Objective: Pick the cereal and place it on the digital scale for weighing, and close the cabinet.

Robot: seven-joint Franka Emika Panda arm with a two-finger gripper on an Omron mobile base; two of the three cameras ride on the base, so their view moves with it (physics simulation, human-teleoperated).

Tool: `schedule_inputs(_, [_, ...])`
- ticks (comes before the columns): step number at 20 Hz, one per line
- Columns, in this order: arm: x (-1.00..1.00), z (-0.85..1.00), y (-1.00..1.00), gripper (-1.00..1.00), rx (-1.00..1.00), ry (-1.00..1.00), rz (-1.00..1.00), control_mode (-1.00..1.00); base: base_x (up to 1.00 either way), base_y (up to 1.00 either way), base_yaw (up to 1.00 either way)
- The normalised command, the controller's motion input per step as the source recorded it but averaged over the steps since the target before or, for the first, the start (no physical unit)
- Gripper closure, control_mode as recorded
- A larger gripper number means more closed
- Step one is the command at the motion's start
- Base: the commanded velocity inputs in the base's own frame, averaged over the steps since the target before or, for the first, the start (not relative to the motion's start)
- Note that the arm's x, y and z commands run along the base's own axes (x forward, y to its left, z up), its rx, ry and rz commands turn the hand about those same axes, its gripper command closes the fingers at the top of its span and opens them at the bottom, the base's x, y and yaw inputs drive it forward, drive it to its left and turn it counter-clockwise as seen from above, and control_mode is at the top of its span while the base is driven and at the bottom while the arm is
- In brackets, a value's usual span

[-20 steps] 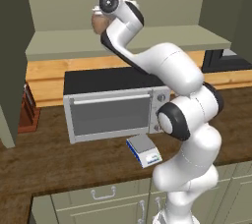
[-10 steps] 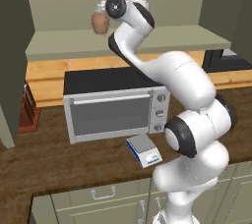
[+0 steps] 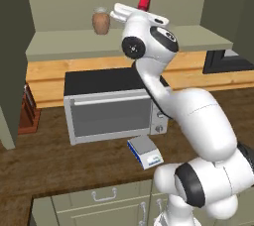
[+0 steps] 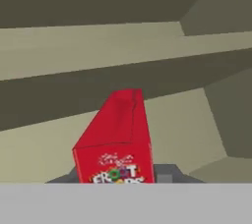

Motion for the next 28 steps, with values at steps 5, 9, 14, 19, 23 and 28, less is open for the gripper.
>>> schedule_inputs(5, [-1.0,0.01,-0.26,1.0,0.08,-0.21,0.0,-1.0,0.0,0.0,0.0])
schedule_inputs(9, [-1.0,0.02,-0.3,1.0,0.03,-0.06,-0.03,-1.0,0.0,0.0,0.0])
schedule_inputs(14, [-1.0,0.33,-0.19,1.0,0.0,0.04,-0.05,-1.0,0.0,0.0,0.0])
schedule_inputs(19, [-1.0,0.02,-0.51,1.0,-0.17,0.0,0.32,-1.0,0.0,0.0,0.0])
schedule_inputs(23, [-1.0,0.0,-0.31,1.0,-0.18,0.05,0.62,-1.0,0.0,0.0,0.0])
schedule_inputs(28, [-0.85,0.0,-0.05,1.0,-0.3,0.33,0.68,-1.0,0.0,0.0,0.0])
